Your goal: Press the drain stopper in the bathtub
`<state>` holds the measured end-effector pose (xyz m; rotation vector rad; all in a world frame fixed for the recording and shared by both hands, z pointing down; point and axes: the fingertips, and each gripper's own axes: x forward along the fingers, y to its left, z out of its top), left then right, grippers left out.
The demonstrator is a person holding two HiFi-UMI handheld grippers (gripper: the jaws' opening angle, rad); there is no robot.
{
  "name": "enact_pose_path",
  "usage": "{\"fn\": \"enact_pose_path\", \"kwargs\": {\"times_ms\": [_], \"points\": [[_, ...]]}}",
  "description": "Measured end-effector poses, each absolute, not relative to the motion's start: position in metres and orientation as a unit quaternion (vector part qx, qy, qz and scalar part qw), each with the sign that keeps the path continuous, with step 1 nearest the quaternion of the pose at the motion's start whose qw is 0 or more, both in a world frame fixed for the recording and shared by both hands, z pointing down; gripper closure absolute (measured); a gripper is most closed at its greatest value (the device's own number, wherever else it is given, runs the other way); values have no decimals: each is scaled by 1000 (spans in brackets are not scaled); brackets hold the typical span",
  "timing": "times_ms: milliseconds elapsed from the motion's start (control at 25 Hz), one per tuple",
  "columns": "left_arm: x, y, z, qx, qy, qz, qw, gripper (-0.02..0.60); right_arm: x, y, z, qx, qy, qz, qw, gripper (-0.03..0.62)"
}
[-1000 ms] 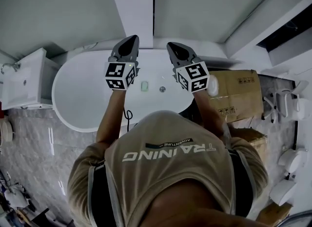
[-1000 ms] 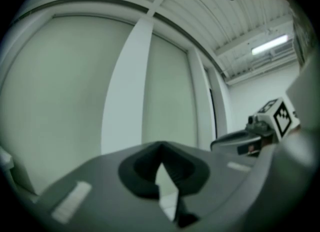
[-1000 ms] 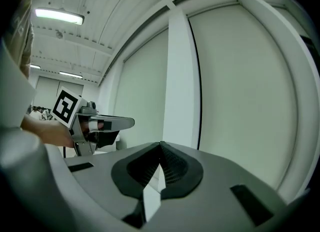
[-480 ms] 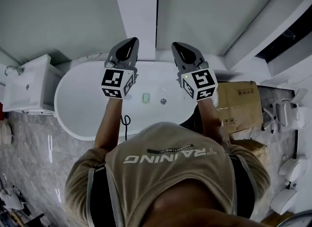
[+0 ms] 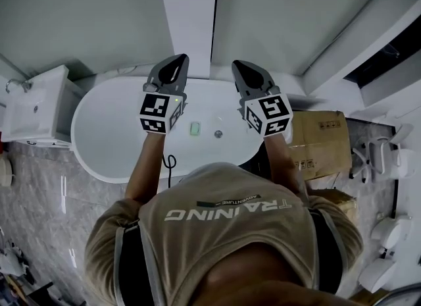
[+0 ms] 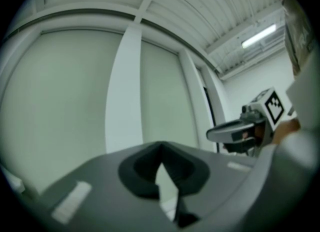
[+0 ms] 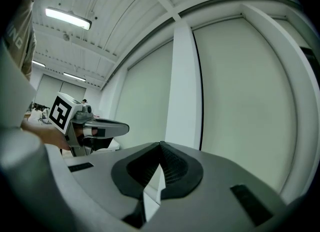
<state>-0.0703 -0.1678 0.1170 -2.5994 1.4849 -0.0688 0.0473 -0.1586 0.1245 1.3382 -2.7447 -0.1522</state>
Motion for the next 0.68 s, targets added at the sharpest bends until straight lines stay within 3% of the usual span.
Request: {"fn": "enact_pose_path", "kwargs": {"times_ms": [680], "points": [[-57,-146,122,-862,502,11,60,580,66,-136,137,437,-898,-36,37,585]]}}
